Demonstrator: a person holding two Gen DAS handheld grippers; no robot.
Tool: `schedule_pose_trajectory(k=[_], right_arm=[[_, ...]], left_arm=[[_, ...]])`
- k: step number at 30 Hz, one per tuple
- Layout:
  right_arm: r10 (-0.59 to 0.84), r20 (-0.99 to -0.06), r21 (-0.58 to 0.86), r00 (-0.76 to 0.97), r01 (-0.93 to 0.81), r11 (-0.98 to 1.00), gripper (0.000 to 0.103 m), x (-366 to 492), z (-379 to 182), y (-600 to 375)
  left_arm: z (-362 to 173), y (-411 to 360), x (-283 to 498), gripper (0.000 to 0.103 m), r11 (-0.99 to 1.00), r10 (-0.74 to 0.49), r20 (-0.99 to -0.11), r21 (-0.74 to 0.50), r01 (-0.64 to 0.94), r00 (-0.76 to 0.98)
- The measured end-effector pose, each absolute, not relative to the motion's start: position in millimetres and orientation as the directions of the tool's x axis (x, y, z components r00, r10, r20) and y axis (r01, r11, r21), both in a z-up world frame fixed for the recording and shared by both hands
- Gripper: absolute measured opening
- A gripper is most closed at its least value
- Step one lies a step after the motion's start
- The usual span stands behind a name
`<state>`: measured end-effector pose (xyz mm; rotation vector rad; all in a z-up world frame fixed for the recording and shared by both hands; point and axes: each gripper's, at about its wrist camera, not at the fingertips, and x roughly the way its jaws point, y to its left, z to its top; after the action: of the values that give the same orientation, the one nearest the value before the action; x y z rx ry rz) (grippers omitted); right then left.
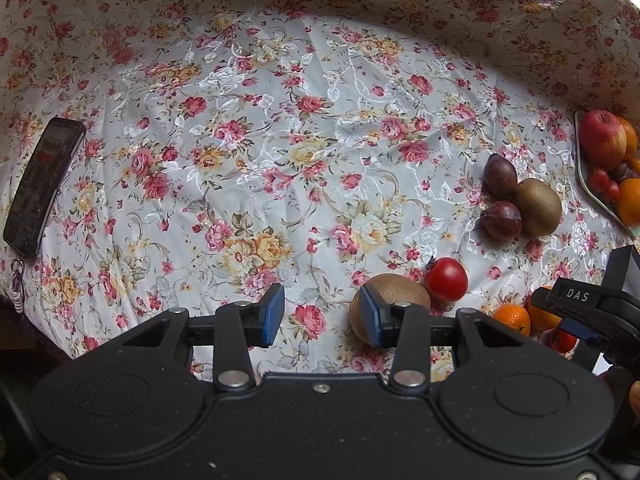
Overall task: Organize fruits
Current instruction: 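Grasp a brown kiwi with the left tool while the right tool grasps another tangerine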
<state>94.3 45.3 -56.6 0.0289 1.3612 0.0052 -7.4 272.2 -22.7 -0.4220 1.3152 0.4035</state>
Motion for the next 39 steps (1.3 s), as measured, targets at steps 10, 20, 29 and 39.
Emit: schedule_pose_trajectory(k=[10, 20, 29, 39], right_arm=[[-0.002, -0.987, 0.003, 0.164, 0.032, 0.999, 0.045, 98.8, -75.4, 50.2], [-0.01, -0.985, -0.005, 0.171, 0.029, 1.0, 0.047, 98.3, -76.4, 53.0], [0.004, -0.985, 0.002, 0.171, -0.009, 1.0, 0.046, 100.8, -74.3, 58.4], [0.004, -0.985, 0.002, 0.17, -0.013, 1.0, 0.046, 107.8, -78.4, 62.1]], left_arm=[[-28.3, 274.0, -7.1, 0.051, 0.858, 0.022, -0.98, -0.084, -0.507, 0.198], [-34.7, 260.7, -2.8, 0.051, 0.88, -0.022, -0.98, -0.112, -0.461, 0.196], [-36.0, 242.9, 7.0, 0.061, 0.911, -0.036, -0.975, -0.121, -0.393, 0.218], [-55.5, 236.7, 22.9, 0.069, 0.915, -0.037, -0.982, -0.108, -0.39, 0.184]])
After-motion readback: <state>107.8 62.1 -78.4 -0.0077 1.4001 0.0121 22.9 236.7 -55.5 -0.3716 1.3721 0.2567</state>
